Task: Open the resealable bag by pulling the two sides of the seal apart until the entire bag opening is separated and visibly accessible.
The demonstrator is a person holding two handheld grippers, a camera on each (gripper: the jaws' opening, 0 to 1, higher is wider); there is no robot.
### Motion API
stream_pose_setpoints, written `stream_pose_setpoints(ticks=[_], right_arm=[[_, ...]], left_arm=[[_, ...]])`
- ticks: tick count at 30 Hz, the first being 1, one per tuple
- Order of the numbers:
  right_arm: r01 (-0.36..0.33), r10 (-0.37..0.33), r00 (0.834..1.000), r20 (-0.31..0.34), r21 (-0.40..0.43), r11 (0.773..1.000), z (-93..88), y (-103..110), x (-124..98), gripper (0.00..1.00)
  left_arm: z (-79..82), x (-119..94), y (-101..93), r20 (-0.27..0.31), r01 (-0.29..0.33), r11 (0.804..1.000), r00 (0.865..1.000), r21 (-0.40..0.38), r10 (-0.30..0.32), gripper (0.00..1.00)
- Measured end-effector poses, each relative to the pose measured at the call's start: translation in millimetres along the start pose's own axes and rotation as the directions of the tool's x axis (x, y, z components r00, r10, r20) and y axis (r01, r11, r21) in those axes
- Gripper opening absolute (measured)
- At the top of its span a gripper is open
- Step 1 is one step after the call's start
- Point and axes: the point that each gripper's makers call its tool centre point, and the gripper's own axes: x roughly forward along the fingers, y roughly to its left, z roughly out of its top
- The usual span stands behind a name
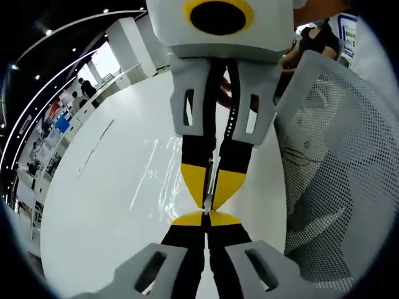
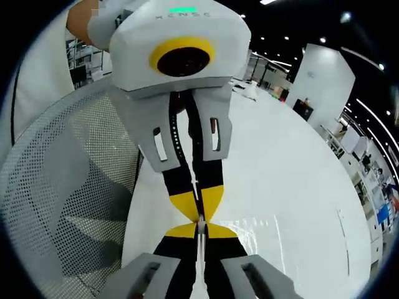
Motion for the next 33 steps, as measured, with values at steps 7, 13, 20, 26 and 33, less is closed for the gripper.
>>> stream_pose_setpoints(ticks=[7,13,20,26,33], right_arm=[[0.013,-0.013,1.000,-0.022,0.005,1.000,-12.1,-6,-7,0.00],[0.017,-0.016,0.999,-0.030,0.018,1.000,-22.7,-6,-15,0.00],[0.024,-0.023,0.999,-0.035,0.017,1.000,-23.3,-6,-15,0.00],[0.023,-0.022,0.999,-0.032,0.012,1.000,-23.2,-5,-15,0.00],[0.021,-0.021,1.000,-0.018,0.009,1.000,-19.2,-4,-13,0.00]], left_arm=[[-4.3,1,7.1,-0.015,-0.006,1.000,1.000,-0.023,0.005,0.00],[-9.0,-2,7.8,-0.015,-0.005,0.999,1.000,-0.031,0.005,0.00],[-9.4,1,7.2,-0.001,0.004,0.999,1.000,-0.054,-0.004,0.00],[-8.9,0,6.4,0.016,0.005,0.999,1.000,-0.043,-0.005,0.01],[1.5,5,0.6,0.024,0.026,1.000,0.999,-0.015,-0.026,0.05]])
